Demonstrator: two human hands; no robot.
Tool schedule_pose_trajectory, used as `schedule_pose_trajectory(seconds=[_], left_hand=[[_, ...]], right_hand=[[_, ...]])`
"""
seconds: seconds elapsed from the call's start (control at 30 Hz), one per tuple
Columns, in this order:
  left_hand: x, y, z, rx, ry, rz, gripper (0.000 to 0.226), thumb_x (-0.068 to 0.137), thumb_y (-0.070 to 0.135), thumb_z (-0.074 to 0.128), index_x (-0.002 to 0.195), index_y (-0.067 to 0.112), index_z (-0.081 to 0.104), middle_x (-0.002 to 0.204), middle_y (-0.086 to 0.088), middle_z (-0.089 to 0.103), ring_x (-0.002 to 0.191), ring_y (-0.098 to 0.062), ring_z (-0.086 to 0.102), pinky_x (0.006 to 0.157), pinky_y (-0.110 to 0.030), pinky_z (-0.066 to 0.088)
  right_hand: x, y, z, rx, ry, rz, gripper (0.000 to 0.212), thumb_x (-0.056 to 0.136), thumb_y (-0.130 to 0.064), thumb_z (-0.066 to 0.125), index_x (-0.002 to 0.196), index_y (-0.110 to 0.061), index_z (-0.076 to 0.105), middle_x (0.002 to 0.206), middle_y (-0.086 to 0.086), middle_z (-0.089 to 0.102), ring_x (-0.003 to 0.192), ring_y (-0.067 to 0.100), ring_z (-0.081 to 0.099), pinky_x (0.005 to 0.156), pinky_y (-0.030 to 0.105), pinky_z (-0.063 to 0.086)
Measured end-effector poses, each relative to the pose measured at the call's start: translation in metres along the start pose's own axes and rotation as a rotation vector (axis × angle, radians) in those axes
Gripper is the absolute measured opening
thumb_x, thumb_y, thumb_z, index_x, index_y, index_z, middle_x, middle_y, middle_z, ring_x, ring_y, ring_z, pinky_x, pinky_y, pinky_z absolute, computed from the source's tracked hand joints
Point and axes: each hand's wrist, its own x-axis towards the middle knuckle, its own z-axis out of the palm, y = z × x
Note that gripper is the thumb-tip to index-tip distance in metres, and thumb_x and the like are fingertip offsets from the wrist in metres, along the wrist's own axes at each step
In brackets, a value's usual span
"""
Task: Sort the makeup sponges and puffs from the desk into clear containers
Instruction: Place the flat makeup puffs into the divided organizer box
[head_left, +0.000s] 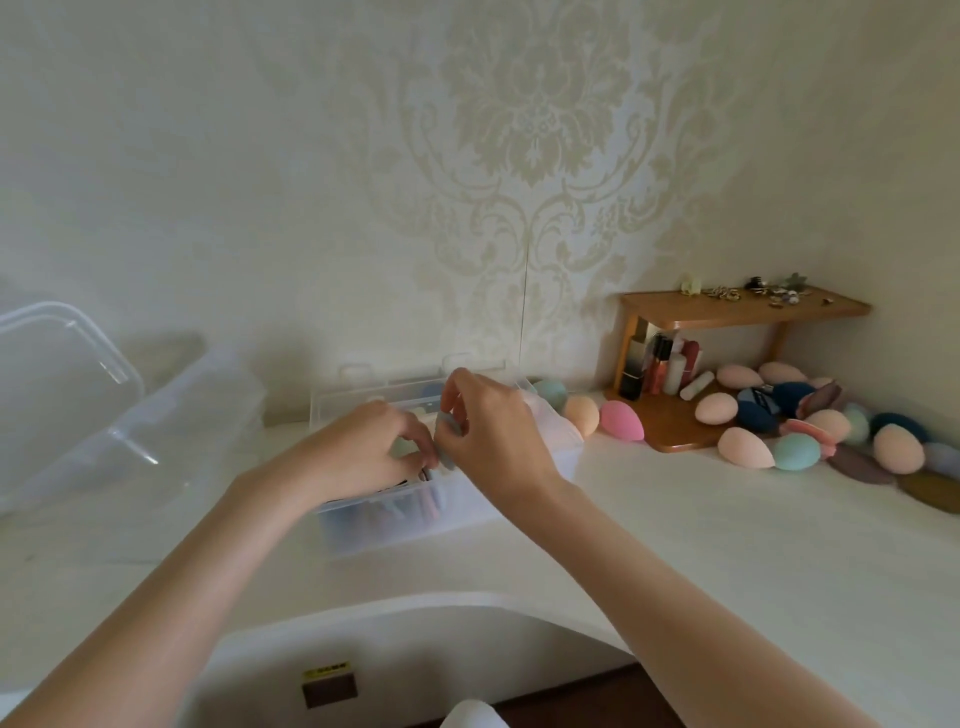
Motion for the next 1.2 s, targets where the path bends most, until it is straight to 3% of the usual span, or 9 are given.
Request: schedule_pose_trajectory(seconds=[0.1,0.23,0.33,0.4,0.57,0.7,0.87,1.03,1.2], left_hand=[[0.001,-0.004,0.001,0.008,-0.003,0.021,0.039,0.084,0.012,0.054,0.064,0.045,0.059,0.08,0.017,0.067,0.096,-0.013,0.058,0.09,-0.025,0.044],[0.003,-0.007,0.003,-0.004,-0.002,0.025,0.02,0.083,0.014,0.057,0.082,0.023,0.075,0.095,0.008,0.073,0.099,-0.013,0.06,0.094,-0.029,0.044],[0.003,-0.008,0.002,-0.034,0.004,0.013,0.019,0.084,0.013,0.057,0.082,0.021,0.075,0.092,0.005,0.071,0.094,-0.016,0.063,0.091,-0.033,0.046],[0.005,-0.005,-0.001,-0.062,0.05,-0.011,0.018,0.086,0.014,0.056,0.086,0.02,0.073,0.096,0.002,0.07,0.093,-0.021,0.064,0.09,-0.038,0.047],[0.024,0.019,-0.001,-0.076,0.135,0.034,0.02,0.087,0.011,0.053,0.09,0.018,0.072,0.102,0.001,0.069,0.098,-0.016,0.062,0.086,-0.028,0.044],[0.051,0.053,0.009,-0.064,0.163,0.129,0.021,0.087,0.01,0.053,0.093,0.015,0.072,0.102,-0.002,0.068,0.091,-0.016,0.059,0.071,-0.019,0.037],[0.078,0.088,0.028,-0.057,-0.003,0.165,0.019,0.089,0.021,0.055,0.099,0.019,0.07,0.108,0.0,0.064,0.103,-0.016,0.058,0.093,-0.031,0.044],[0.092,0.103,0.045,0.008,-0.042,0.147,0.023,0.091,0.026,0.051,0.105,0.018,0.067,0.109,0.001,0.064,0.108,-0.017,0.053,0.084,-0.025,0.04],[0.094,0.101,0.048,0.049,-0.087,0.127,0.025,0.089,0.027,0.055,0.111,0.021,0.065,0.117,0.0,0.059,0.115,-0.02,0.041,0.094,-0.028,0.035]], right_hand=[[0.004,-0.003,0.004,-0.059,-0.061,-0.009,0.015,0.083,-0.004,0.05,0.097,-0.002,0.054,0.098,0.016,0.063,0.09,0.034,0.057,0.074,0.042,0.045],[0.005,0.003,0.017,-0.172,-0.152,-0.001,0.017,0.085,-0.006,0.052,0.101,-0.001,0.056,0.109,0.016,0.06,0.1,0.034,0.055,0.068,0.036,0.037],[0.007,0.012,0.019,-0.111,-0.187,0.031,0.023,0.09,-0.018,0.055,0.097,-0.001,0.069,0.113,0.017,0.057,0.105,0.028,0.055,0.079,0.03,0.04],[0.008,0.016,0.014,-0.015,-0.183,0.059,0.025,0.091,-0.019,0.053,0.095,-0.004,0.072,0.114,0.015,0.057,0.101,0.027,0.058,0.081,0.025,0.039],[0.015,0.037,-0.034,-0.046,-0.071,0.071,0.026,0.093,-0.019,0.049,0.103,-0.01,0.071,0.106,0.005,0.067,0.094,0.018,0.062,0.077,0.023,0.044],[0.013,0.092,-0.093,-0.16,0.036,0.258,0.027,0.095,-0.017,0.045,0.103,-0.006,0.069,0.104,0.007,0.069,0.086,0.017,0.06,0.071,0.026,0.045],[-0.011,0.185,-0.138,-0.721,-0.1,0.618,0.029,0.097,-0.012,0.037,0.119,-0.006,0.055,0.123,0.015,0.053,0.12,0.034,0.046,0.098,0.04,0.04],[-0.034,0.248,-0.148,-0.646,-0.148,0.806,0.033,0.094,-0.018,0.042,0.121,-0.006,0.057,0.123,0.017,0.054,0.116,0.034,0.049,0.09,0.038,0.042],[-0.029,0.254,-0.147,-0.622,0.008,0.832,0.038,0.098,-0.018,0.043,0.132,-0.004,0.045,0.13,0.016,0.051,0.114,0.03,0.052,0.086,0.03,0.043]])
